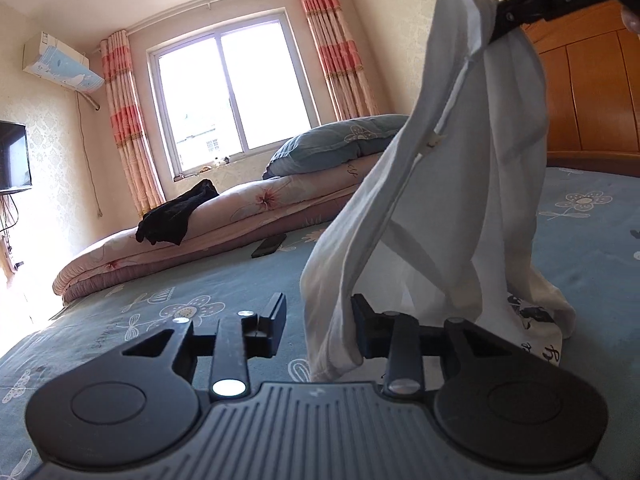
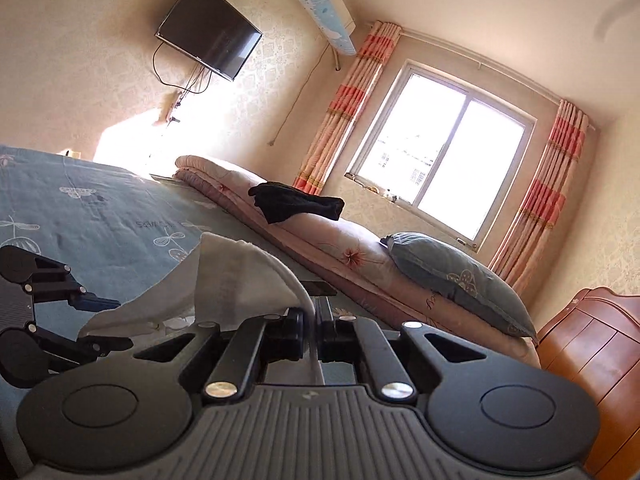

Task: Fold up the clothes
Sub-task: 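Lift the T-shirt with both grippers, spreading it between them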

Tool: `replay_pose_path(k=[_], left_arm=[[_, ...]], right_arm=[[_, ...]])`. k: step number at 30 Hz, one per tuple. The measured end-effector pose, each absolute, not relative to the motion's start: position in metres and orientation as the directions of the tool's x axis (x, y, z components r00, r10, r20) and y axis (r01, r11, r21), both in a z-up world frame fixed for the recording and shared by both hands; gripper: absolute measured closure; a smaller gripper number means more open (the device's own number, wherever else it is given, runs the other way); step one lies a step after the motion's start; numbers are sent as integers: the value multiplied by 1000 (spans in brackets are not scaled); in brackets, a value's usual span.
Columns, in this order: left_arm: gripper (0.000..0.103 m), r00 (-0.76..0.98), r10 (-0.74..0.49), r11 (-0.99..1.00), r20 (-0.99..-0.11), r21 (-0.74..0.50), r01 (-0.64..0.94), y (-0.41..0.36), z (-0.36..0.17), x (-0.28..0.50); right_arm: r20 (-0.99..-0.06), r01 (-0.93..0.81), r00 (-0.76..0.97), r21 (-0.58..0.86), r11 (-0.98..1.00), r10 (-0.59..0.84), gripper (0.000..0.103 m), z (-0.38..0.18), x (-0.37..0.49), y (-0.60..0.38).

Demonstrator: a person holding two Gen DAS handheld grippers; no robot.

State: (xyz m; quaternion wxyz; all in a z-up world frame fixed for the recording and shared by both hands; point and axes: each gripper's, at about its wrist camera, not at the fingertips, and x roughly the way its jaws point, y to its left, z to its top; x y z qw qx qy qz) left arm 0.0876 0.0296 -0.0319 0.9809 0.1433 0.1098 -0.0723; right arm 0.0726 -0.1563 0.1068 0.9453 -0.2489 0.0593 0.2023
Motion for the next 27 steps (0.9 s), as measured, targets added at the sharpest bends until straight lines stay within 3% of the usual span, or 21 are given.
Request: replay_pose_path(k=[6,10,20,22,25,27], left_arm=[[62,965,-114,954,-234,247,173,26,-42,91],[54,962,-120,945,-247,267,187,25,-50,90],[55,970,-131,890,-203,406,205,13,-68,91],[65,974,-143,899,-174,390,202,12,-65,93],[97,976,-131,912,-175,366,188,13,-56,97],[98,981,-111,925,-157,344,159,17,-46,97]], right_arm=[[-224,-400,916,-500,768,332,96,116,65,-148],[-239,-392,920,-509,767,312,96,113,63,-148],[-262,-384,921,-475,792,289,96,128,70,-151],[-263,-379,922,-475,794,283,96,127,71,-153],[-264,-365,928,-488,793,264,96,124,72,-156],[-276,-362,927,-482,798,254,96,121,73,-163]])
